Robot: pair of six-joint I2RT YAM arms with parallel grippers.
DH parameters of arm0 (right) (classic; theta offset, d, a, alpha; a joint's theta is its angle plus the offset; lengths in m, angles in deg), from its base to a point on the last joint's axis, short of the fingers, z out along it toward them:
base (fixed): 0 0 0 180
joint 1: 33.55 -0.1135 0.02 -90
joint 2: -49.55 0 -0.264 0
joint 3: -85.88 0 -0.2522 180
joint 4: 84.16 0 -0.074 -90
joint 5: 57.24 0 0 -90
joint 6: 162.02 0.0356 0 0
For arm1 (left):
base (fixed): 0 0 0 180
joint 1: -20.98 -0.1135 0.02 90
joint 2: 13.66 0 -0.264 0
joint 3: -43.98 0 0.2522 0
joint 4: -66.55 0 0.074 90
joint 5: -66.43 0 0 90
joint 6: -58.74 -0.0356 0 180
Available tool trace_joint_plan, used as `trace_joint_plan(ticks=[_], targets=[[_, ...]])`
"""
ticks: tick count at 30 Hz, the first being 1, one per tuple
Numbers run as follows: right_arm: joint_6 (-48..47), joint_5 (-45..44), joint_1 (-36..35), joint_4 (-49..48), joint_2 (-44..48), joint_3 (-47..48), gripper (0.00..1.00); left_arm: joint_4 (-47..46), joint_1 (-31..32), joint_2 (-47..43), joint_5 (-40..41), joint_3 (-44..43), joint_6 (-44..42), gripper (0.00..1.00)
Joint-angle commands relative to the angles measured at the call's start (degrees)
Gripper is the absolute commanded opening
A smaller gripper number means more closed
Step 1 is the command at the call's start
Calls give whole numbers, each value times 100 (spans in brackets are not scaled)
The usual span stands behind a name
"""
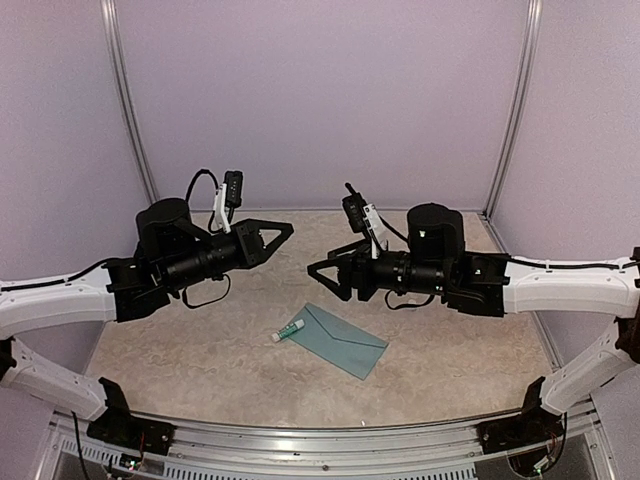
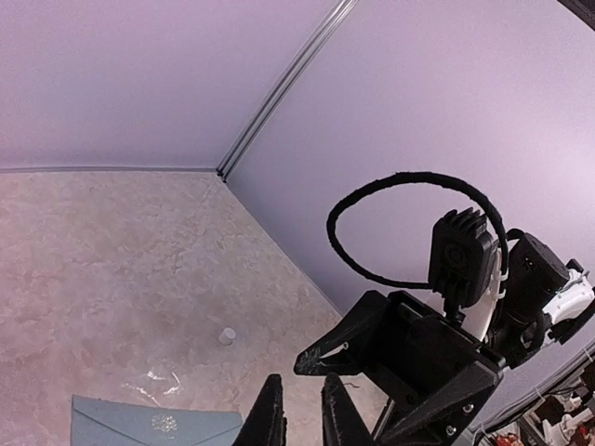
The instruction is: Place the letter into the envelope and seal it
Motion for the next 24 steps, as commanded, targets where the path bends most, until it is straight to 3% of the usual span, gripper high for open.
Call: trace_joint_plan(ticks=[1,6,9,15,24], targets=[[253,592,312,-473,380,-480,69,311,-213,-274,-226,188,-408,16],[285,509,449,-370,488,-674,70,1010,-908,59,-239,385,-691,33],[329,529,503,-441,432,-746,70,1133,-932,541,-376,428,-1083,41],[427,609,627,-554,408,-903,70,1988,-306,1684,338,-20,-1728,50],[523,753,754,-713,447,-1113,70,2705,285,2804,1316,-500,-1988,51]])
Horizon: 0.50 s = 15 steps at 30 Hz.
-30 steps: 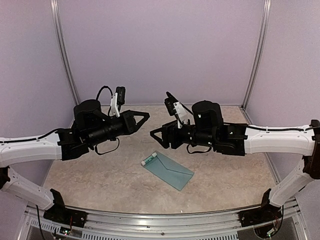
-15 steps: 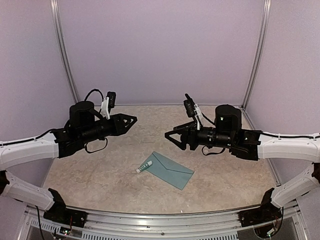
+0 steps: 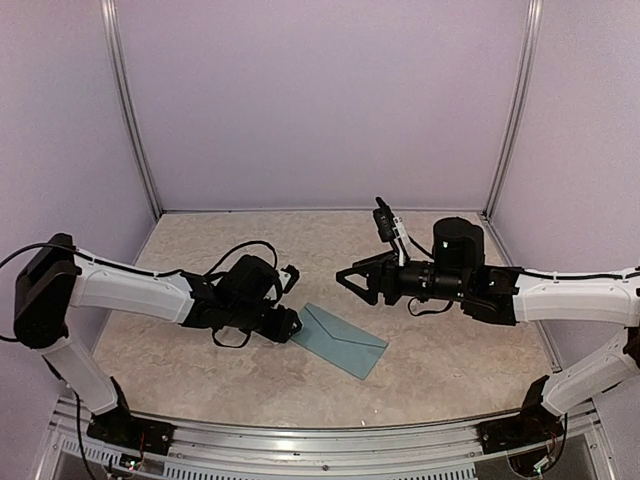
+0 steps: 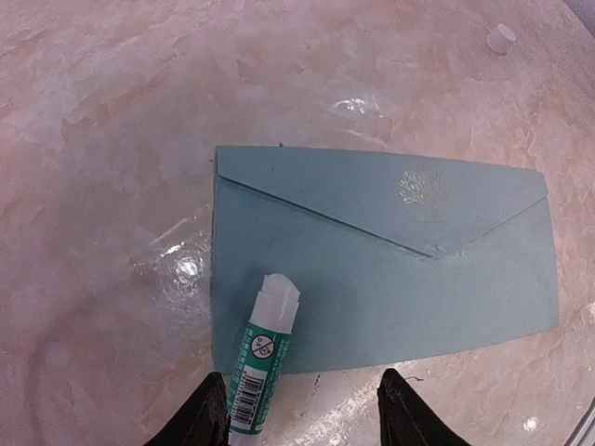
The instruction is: Place the letter into the envelope and seal it
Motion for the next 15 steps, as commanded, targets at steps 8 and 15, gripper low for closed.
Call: trace_joint_plan(ticks=[8,15], targets=[[127,175,107,-276,104,-208,70,422,222,739,853,-539,-293,46],[162,222,115,-329,117,-238,70,433,205,965,1170,-679,-321,43]])
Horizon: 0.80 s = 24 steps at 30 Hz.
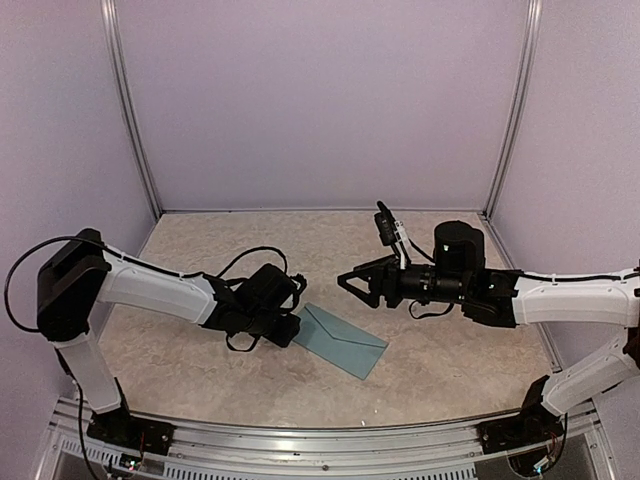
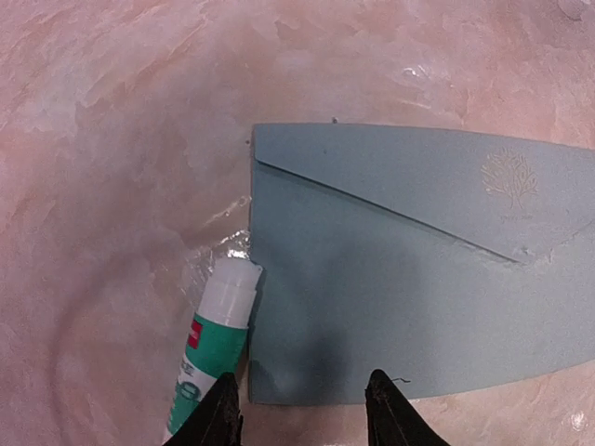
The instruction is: Place the letter into the envelope and seal it
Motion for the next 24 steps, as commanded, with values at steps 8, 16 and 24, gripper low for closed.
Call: trace_joint_plan(ticks=[8,16,24], targets=[[83,159,63,-212,68,-64,70,-36,-47,-86,611,-219,-164,43],[140,340,66,-375,-115,-31,70,-75,-1597,-363,-161,-416,-411,67],[137,418,74,-382,-158,-37,71,-211,-2371,330,-712,-799,-591,81]])
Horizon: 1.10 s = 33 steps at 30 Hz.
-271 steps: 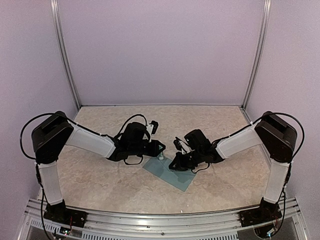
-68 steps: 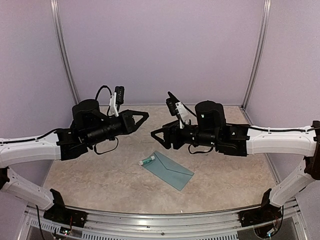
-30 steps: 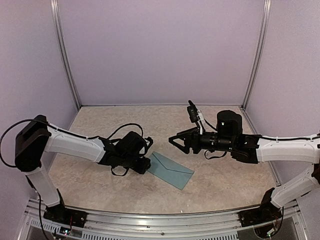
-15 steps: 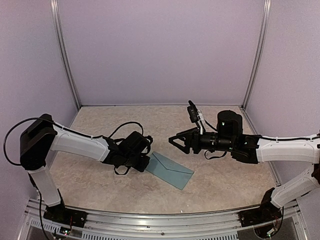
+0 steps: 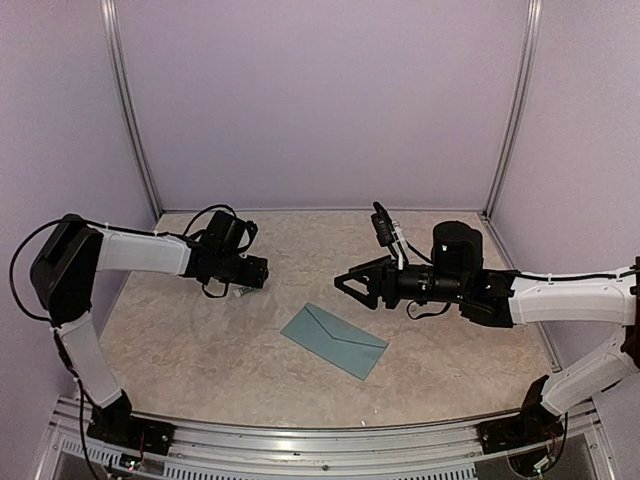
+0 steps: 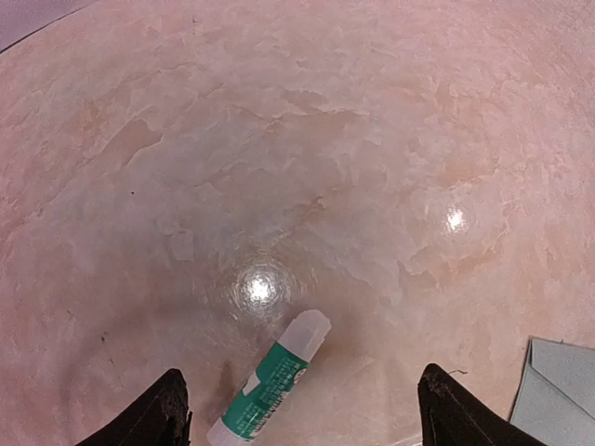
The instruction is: Place the letter into the envelope and seal it
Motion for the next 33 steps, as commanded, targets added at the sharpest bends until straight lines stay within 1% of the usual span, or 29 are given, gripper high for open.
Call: trace_joint_plan(ticks=[1,4,11,13,17,19,21,24,33], targets=[[37,109,59,-152,-22,-42,71,-101,-269,359,-504,-148,-165,82],[50,106,64,-175,2,-91,71,-305,-515,446,-678,-116,-250,85],[97,254,59,-307,-35,-127,71,-630,-897,984,-862,-318,-490,87],[115,277,56,-343,-40,-148,71,-657,-989,1158,-1130,-434,-501,87],[147,308,59,-359,-27,-195,71,-484,-993,1499,-1061,-805,-496,87],[161,280,59,-364,9,-230,71,-410,-998,1610,-999,-874,-455,85],[173,240,58,-364,55,-268,71,-332,-995,1670,-817,-936,-374,79],[179,203,61,-357,105,-306,71,-62,-986,1777,-406,-1055,-241,65],[187,207,60,-373,57,-290,71,402,-744,1856,314,-1127,29,38]])
